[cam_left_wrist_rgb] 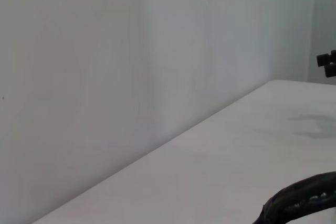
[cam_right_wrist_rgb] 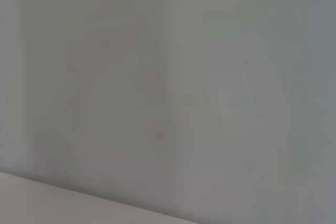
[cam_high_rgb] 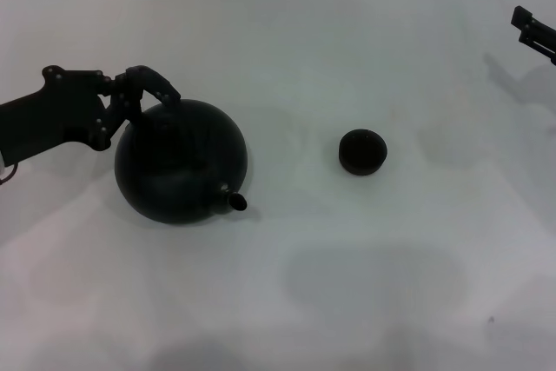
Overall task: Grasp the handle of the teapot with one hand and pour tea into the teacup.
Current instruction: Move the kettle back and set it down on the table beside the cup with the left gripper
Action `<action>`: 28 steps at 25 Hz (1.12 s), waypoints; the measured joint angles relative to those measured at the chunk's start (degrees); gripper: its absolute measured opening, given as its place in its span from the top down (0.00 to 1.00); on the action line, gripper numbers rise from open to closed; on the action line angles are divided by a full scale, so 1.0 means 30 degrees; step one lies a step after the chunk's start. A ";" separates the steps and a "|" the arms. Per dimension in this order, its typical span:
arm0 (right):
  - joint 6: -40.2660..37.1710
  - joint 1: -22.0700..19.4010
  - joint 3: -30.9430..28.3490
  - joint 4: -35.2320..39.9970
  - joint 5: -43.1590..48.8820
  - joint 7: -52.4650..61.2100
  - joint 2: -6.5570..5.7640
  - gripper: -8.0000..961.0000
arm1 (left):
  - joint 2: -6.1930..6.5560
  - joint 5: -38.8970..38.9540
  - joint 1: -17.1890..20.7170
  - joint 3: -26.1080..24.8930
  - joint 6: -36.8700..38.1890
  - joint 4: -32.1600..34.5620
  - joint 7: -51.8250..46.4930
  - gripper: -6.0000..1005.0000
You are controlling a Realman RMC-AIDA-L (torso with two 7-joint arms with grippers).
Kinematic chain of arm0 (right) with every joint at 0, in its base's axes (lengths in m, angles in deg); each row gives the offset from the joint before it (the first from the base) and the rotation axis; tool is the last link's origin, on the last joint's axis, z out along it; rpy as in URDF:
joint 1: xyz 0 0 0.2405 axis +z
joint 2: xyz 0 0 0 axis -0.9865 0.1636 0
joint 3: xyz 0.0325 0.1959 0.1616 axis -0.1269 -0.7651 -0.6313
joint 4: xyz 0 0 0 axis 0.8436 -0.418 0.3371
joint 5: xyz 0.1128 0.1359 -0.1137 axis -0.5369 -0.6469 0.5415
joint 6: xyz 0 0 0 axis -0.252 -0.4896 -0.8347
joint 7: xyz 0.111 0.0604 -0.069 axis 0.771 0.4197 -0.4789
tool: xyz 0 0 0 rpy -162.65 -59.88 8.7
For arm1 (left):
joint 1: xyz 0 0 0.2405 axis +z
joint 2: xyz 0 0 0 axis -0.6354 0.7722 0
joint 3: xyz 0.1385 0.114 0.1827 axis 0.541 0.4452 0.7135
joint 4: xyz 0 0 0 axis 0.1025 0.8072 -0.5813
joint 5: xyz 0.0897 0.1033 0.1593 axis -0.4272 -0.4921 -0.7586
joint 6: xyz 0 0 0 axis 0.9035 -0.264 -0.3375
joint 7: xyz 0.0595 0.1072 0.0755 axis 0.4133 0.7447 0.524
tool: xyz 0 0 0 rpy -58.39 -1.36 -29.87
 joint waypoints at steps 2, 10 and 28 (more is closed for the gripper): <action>0.0000 0.0001 0.0000 0.0000 -0.0001 0.0002 -0.0001 0.12 | 0.0000 -0.0001 0.0000 0.0002 -0.0004 -0.0080 0.0050 0.89; 0.0000 0.0000 0.0000 0.0000 0.0000 0.0009 0.0000 0.12 | 0.0031 -0.0031 -0.0001 -0.0045 -0.0014 -0.0185 0.0076 0.88; 0.0036 0.0002 0.0024 0.0000 0.0000 0.0066 0.0030 0.12 | 0.0018 0.0485 0.0199 0.0000 0.0150 -0.0015 0.0741 0.74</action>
